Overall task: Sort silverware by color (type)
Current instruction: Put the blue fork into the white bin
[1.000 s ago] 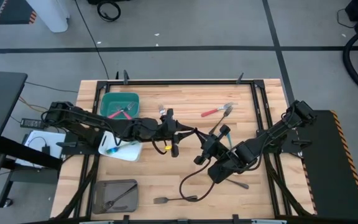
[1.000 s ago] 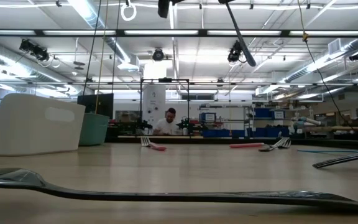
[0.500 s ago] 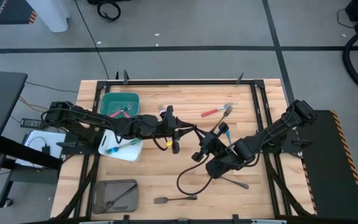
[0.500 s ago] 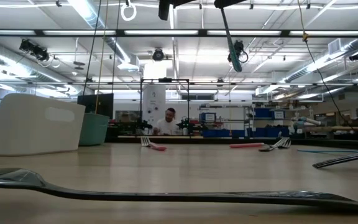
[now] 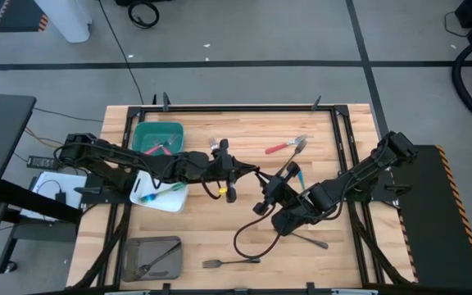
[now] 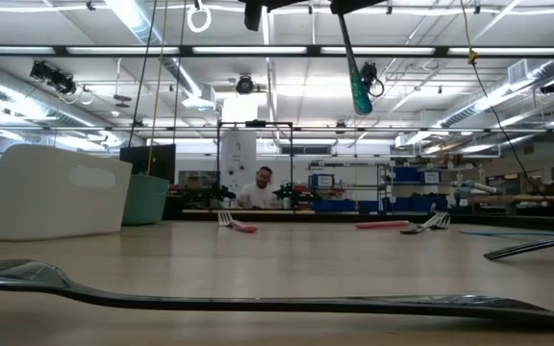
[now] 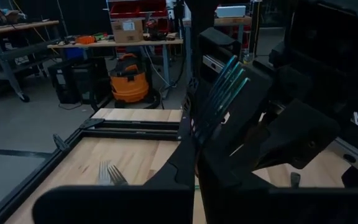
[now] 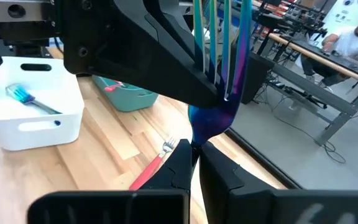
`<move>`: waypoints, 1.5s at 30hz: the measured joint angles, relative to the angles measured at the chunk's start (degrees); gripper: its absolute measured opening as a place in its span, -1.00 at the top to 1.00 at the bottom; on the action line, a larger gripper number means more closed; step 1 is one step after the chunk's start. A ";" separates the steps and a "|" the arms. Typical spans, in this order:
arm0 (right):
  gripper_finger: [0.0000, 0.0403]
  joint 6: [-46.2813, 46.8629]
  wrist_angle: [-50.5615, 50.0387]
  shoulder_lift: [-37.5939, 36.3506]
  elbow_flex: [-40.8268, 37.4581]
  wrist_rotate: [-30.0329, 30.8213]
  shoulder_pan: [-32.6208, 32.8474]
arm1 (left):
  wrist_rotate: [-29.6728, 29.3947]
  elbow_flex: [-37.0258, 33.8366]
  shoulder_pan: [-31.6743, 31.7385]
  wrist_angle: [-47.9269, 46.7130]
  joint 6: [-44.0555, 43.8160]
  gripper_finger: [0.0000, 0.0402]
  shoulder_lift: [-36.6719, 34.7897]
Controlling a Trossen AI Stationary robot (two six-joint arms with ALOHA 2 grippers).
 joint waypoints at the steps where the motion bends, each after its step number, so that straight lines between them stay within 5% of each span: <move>1: 0.88 0.02 -0.02 0.03 0.00 -0.23 0.01 | 0.00 0.00 -0.08 -0.11 0.02 0.95 0.00; 19: 0.48 2.16 -4.02 0.26 0.04 -6.05 0.55 | -1.66 0.17 0.13 -10.39 2.04 0.95 -2.64; 32: 0.48 1.32 -4.48 0.22 0.04 -8.02 0.16 | -0.10 0.42 -5.45 -39.96 -6.09 0.93 -14.82; 45: 0.48 1.35 -4.55 0.15 0.04 -8.20 -0.74 | 0.89 12.23 -12.82 -77.70 -16.17 0.93 -17.42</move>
